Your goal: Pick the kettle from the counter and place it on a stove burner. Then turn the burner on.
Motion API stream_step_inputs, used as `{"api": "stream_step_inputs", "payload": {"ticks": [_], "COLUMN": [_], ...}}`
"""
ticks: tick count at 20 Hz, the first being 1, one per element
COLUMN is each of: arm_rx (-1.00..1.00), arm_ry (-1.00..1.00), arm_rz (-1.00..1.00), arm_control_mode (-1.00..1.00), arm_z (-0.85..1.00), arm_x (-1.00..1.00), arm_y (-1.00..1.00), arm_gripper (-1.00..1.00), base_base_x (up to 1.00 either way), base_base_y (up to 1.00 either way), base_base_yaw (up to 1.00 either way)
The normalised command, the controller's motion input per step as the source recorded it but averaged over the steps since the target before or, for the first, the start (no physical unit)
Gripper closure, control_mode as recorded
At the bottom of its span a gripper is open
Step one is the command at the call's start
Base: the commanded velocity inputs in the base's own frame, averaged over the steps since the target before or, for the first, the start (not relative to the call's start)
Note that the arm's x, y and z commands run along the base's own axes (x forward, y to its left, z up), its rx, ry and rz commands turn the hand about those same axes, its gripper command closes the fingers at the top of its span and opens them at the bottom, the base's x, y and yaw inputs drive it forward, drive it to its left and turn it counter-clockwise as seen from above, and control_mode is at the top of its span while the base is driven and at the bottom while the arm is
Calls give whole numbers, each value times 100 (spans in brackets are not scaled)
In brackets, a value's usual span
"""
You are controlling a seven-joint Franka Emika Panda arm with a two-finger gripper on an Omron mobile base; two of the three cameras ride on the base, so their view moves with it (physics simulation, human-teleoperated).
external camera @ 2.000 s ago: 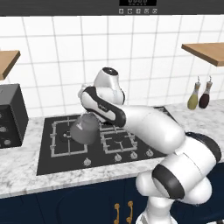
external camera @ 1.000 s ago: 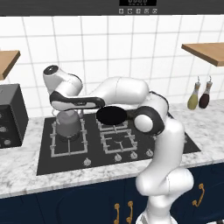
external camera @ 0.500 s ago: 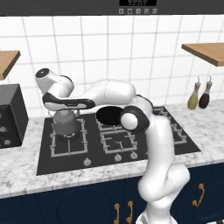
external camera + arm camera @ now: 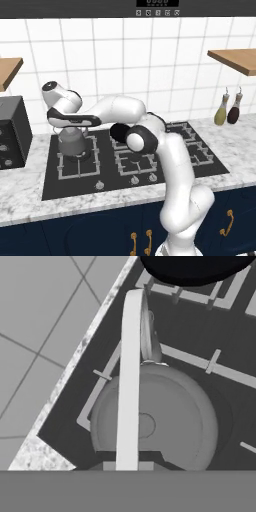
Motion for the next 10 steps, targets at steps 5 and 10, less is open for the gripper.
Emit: {"api": "stream_step_inputs", "payload": {"ticks": [5, 10], "arm_rx": [-3, 0], "arm_ry": [0, 0], "arm_rz": [0, 0], "arm_control_mode": [-100, -100], "arm_z": [-55, -4], "arm_x": [1, -6], "arm_y": [0, -32], "arm_gripper": [100, 100], "base_base_x": [0, 0], "base_base_y": [0, 0], "base_base_yaw": [0, 0]}}
